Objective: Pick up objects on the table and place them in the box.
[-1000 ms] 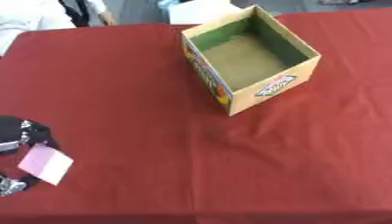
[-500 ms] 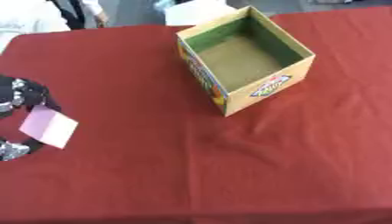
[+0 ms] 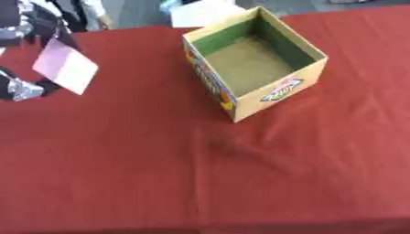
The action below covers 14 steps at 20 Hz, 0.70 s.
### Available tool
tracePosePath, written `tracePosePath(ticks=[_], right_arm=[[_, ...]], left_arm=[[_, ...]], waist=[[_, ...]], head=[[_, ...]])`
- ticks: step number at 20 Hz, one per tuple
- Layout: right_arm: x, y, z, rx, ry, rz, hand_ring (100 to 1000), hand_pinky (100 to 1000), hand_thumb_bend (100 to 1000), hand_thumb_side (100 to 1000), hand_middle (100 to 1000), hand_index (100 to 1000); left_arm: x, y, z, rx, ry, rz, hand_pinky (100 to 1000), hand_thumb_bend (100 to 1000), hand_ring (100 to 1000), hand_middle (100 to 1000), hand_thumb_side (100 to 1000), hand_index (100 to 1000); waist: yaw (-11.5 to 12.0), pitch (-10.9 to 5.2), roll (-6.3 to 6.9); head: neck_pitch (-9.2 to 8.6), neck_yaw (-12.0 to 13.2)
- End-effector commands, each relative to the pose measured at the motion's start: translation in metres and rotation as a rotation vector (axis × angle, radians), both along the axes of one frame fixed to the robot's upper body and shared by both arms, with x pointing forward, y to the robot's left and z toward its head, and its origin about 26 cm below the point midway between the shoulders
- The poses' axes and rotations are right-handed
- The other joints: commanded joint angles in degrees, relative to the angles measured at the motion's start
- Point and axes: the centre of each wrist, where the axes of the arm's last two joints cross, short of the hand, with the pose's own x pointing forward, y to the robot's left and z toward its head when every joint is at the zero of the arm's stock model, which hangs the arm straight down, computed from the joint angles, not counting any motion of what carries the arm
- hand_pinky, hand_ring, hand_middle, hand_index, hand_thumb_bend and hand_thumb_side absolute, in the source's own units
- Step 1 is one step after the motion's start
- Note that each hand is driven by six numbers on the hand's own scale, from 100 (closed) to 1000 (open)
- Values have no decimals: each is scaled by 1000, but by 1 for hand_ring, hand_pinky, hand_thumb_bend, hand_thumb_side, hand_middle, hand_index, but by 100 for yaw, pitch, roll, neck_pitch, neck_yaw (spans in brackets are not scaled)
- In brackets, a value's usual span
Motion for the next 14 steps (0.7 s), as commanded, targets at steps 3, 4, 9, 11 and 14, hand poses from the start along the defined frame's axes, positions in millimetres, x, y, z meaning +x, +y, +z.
tracePosePath(ticks=[3, 4, 9, 11, 14], right_arm=[[-2, 3, 12, -3, -30, 24, 766, 844, 100, 976, 735, 817], [-1, 4, 13, -1, -33, 29, 766, 844, 100, 976, 735, 817], [0, 11, 18, 14, -52, 62, 766, 844, 100, 976, 734, 817], [1, 14, 21, 21, -61, 76, 766, 845, 100, 976, 734, 817], [2, 19, 24, 30, -69, 99, 766, 845, 100, 976, 734, 816]], left_arm=[[27, -19, 23, -36, -22, -44, 525, 100, 569, 545, 104, 677], [34, -27, 27, -51, -28, -62, 524, 100, 566, 543, 106, 675], [62, -66, 38, -92, -52, -143, 515, 100, 552, 533, 115, 665], [71, -80, 42, -97, -64, -163, 518, 100, 552, 533, 119, 666], [82, -96, 45, -102, -85, -164, 522, 100, 553, 535, 117, 668]], waist=[[-72, -23, -70], [-100, -2, -84], [-262, 116, -109], [-328, 160, -103], [-418, 219, -89]], head=[[-173, 105], [-207, 138], [-362, 320], [-414, 385], [-498, 468]])
